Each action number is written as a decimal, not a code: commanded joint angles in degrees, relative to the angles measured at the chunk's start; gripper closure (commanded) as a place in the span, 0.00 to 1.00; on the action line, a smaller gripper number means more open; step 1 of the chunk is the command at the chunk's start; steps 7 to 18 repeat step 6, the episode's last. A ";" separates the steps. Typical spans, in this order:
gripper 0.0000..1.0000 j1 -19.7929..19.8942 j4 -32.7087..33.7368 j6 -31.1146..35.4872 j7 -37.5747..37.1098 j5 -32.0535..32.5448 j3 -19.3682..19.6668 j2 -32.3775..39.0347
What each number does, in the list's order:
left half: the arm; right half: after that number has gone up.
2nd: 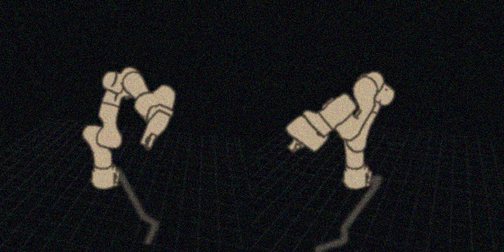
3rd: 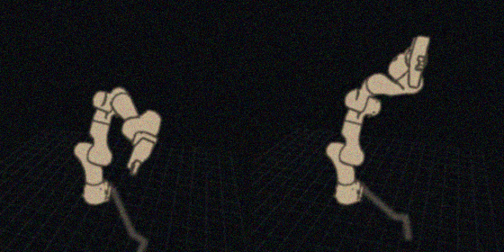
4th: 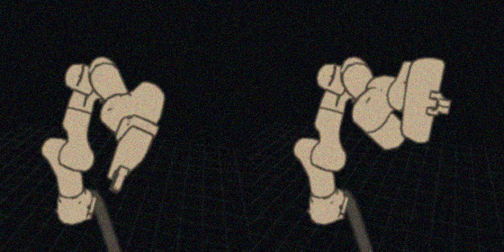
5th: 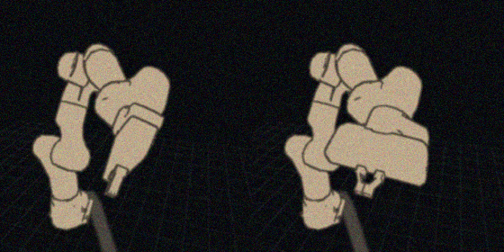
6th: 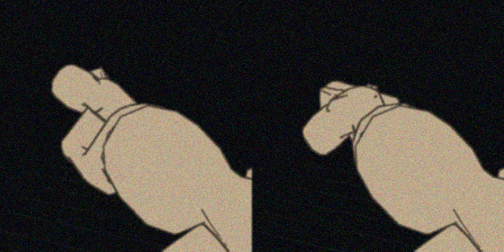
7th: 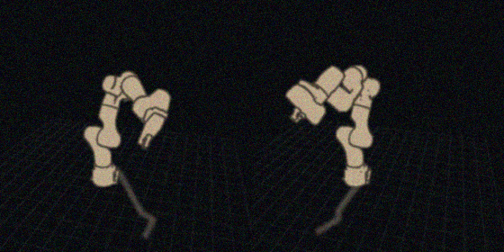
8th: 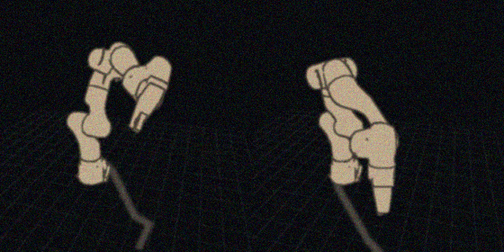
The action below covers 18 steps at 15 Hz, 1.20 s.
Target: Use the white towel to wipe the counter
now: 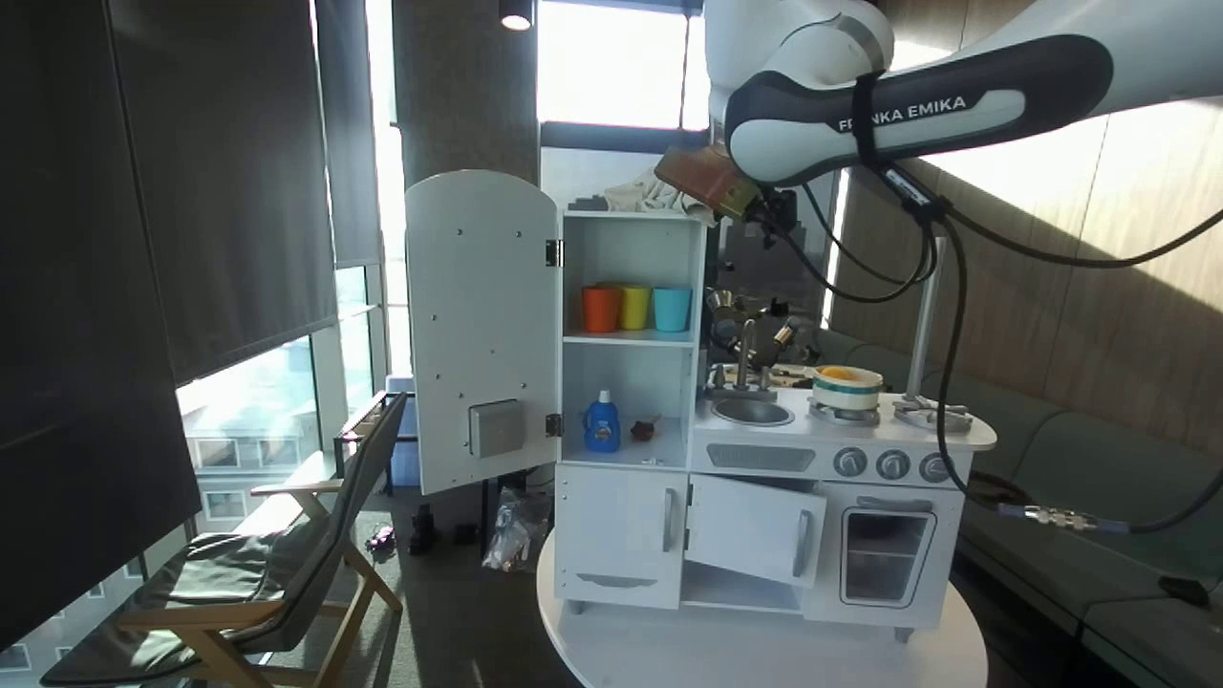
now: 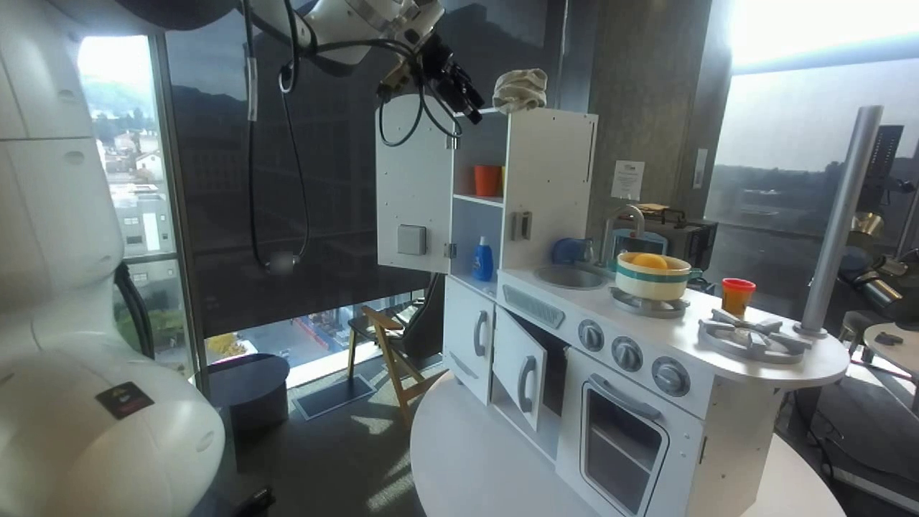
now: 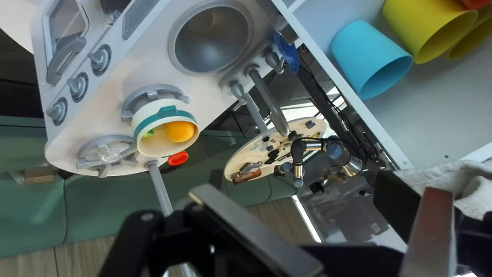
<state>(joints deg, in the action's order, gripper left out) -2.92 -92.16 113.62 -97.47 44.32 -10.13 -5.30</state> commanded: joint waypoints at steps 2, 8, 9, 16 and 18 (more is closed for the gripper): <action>0.00 0.08 -14.58 6.40 2.15 -3.30 3.03 -9.45; 0.00 0.55 -20.32 8.74 3.11 -4.51 3.77 -12.27; 0.00 0.55 -20.32 8.74 3.11 -4.51 3.77 -12.27; 0.00 0.55 -20.32 8.74 3.11 -4.51 3.77 -12.27; 0.00 0.55 -20.32 8.74 3.11 -4.51 3.77 -12.27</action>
